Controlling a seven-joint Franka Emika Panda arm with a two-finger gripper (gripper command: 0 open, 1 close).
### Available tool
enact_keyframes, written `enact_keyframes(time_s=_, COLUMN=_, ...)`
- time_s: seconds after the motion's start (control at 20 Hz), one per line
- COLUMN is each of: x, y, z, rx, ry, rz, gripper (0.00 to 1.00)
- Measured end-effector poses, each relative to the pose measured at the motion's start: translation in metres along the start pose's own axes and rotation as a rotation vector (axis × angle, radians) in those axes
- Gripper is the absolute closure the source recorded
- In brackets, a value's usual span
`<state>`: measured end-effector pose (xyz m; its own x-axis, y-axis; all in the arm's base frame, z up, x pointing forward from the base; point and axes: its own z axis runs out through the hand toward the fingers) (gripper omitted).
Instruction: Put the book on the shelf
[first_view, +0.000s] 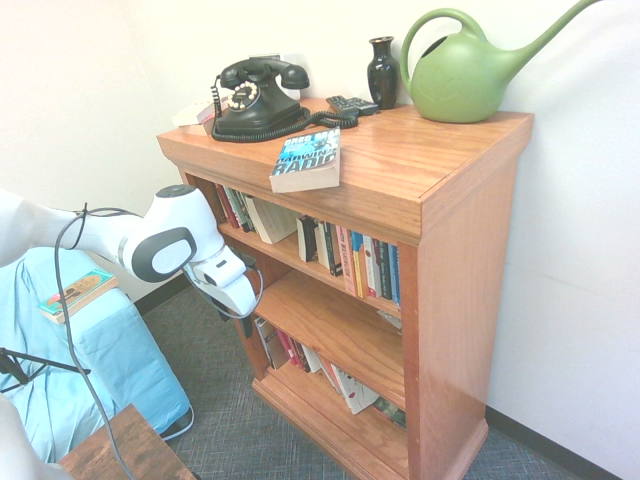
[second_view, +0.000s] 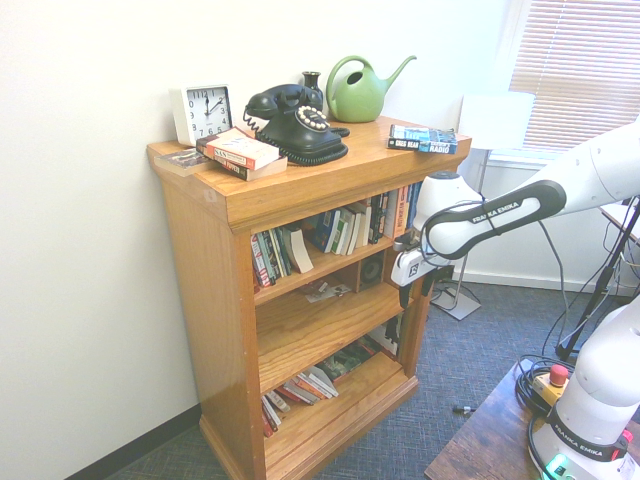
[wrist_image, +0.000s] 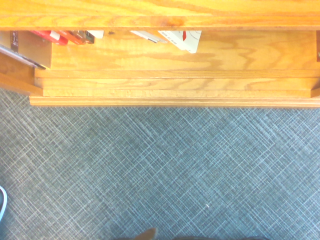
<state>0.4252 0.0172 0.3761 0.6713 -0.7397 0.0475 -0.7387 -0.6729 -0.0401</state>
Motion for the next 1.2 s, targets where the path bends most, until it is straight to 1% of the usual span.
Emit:
enact_keyframes(time_s=0.1, x=0.001, y=0.001, z=0.001, rx=-0.001, ry=0.001, rz=0.001, gripper=0.00)
enact_keyframes(time_s=0.15, x=0.006, y=0.003, z=0.000, rx=-0.005, ry=0.018, rz=-0.001, gripper=0.00)
enact_keyframes(time_s=0.35, x=0.036, y=0.031, z=-0.013, rx=-0.041, ry=0.135, rz=0.028, gripper=0.00)
enact_keyframes(time_s=0.55, x=0.040, y=0.070, z=-0.051, rx=-0.092, ry=0.308, rz=0.052, gripper=0.00)
enact_keyframes(time_s=0.85, x=0.019, y=0.137, z=-0.124, rx=-0.252, ry=0.592, rz=0.027, gripper=0.00)
enact_keyframes(time_s=1.05, x=0.015, y=0.164, z=-0.173, rx=-0.365, ry=0.778, rz=-0.053, gripper=0.00)
enact_keyframes(time_s=1.2, x=0.020, y=0.164, z=-0.205, rx=-0.450, ry=0.904, rz=-0.141, gripper=0.00)
